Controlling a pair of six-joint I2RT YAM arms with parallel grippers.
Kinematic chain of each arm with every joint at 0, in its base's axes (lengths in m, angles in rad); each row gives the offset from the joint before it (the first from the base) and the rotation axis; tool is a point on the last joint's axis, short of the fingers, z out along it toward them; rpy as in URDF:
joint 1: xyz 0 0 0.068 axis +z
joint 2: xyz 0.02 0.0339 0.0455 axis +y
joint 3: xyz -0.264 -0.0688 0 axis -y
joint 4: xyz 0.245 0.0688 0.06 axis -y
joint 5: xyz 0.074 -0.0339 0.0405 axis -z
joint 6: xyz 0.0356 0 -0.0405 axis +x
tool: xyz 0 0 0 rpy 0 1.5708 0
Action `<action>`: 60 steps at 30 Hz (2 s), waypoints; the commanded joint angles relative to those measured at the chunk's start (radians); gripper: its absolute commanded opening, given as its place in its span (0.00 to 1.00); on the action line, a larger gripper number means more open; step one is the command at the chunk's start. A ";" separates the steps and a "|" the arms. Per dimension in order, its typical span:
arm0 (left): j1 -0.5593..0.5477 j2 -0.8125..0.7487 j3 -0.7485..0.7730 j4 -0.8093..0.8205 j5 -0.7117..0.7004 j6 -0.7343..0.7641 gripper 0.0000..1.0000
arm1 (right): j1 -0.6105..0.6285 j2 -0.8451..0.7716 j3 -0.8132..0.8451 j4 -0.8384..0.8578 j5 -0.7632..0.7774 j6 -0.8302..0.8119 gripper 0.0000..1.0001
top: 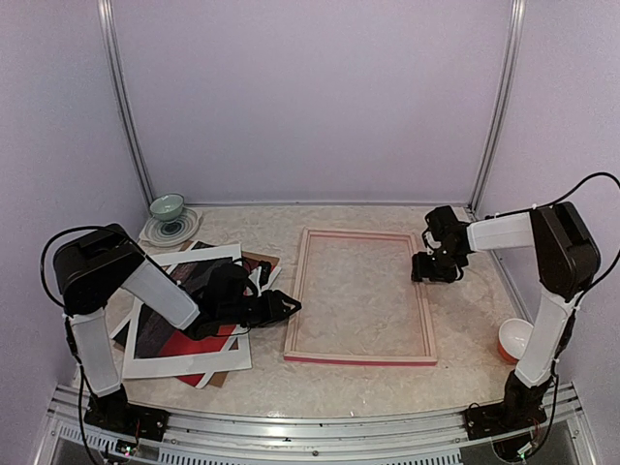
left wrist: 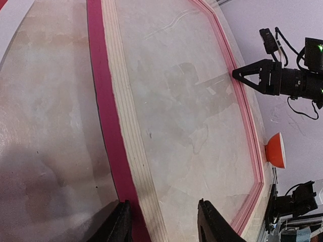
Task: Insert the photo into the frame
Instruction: Place the glass panel at the frame body, then press the glass panel against the frame body.
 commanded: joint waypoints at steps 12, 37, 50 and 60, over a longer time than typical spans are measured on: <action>-0.001 0.023 0.016 0.039 0.016 -0.001 0.45 | 0.009 -0.056 0.129 -0.101 0.162 -0.010 0.70; 0.002 -0.061 -0.001 -0.055 -0.047 0.047 0.50 | -0.008 0.391 0.648 -0.197 0.368 -0.096 0.76; -0.008 -0.062 -0.003 -0.053 -0.050 0.044 0.50 | -0.021 0.466 0.640 -0.187 0.378 -0.109 0.76; -0.012 -0.072 -0.002 -0.057 -0.051 0.045 0.50 | -0.018 0.495 0.664 -0.185 0.372 -0.127 0.75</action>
